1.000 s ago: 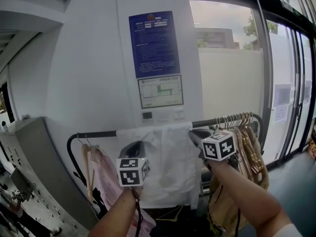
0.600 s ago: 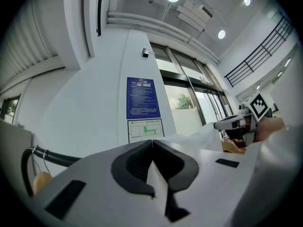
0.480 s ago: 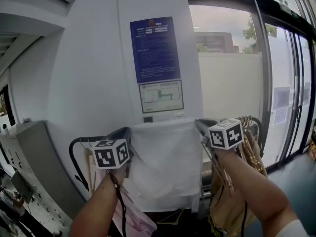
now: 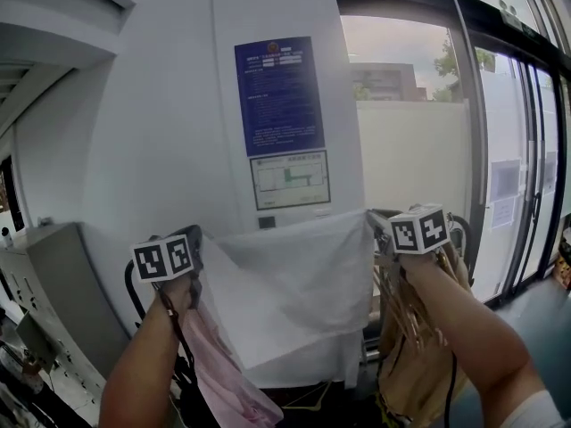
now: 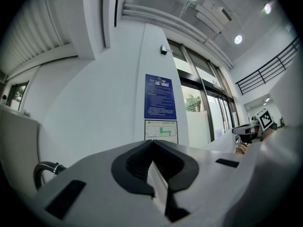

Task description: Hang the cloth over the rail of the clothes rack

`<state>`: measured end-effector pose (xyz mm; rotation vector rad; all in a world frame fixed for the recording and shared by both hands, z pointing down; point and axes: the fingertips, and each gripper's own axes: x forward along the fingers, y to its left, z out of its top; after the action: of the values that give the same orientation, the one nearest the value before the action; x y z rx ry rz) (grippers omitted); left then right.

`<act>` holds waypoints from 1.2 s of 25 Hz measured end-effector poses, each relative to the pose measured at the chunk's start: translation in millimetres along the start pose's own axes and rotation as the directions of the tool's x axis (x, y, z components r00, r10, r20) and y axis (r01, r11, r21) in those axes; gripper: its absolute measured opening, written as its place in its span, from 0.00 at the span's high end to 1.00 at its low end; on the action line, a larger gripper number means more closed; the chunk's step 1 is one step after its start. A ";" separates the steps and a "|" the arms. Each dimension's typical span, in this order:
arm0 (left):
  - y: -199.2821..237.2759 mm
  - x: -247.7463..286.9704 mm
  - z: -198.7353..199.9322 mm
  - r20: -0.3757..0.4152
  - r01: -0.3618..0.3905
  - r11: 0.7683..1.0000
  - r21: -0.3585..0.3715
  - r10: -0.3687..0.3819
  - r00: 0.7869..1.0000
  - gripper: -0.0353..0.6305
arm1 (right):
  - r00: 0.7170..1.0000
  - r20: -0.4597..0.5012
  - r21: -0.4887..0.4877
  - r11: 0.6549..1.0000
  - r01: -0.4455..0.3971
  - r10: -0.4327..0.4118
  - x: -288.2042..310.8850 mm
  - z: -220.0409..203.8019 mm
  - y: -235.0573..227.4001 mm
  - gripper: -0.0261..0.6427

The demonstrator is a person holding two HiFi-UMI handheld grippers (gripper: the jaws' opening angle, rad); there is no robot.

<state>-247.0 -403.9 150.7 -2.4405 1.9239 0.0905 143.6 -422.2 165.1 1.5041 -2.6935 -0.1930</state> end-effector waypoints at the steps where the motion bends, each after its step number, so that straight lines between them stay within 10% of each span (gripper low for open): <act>1: 11.6 0.2 1.0 -0.008 -0.006 1.000 -0.016 0.006 1.000 0.93 | 1.000 -0.004 0.004 1.000 0.007 -0.007 -0.3 2.2 -4.1 0.95; 11: 89.6 -5.6 14.2 -0.003 -0.037 0.991 -0.128 0.037 0.999 0.94 | 0.997 -0.012 0.017 0.997 0.074 -0.074 -2.6 27.7 -38.0 0.95; 30: 75.9 -13.6 -5.4 0.031 0.059 0.972 -0.227 -0.053 0.998 0.94 | 0.998 -0.002 0.018 0.998 0.064 -0.064 40.2 54.5 -45.5 0.95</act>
<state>-323.9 -408.7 157.7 -2.6176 1.9307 0.3571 155.2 -475.5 104.4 1.5954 -2.6552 -0.1708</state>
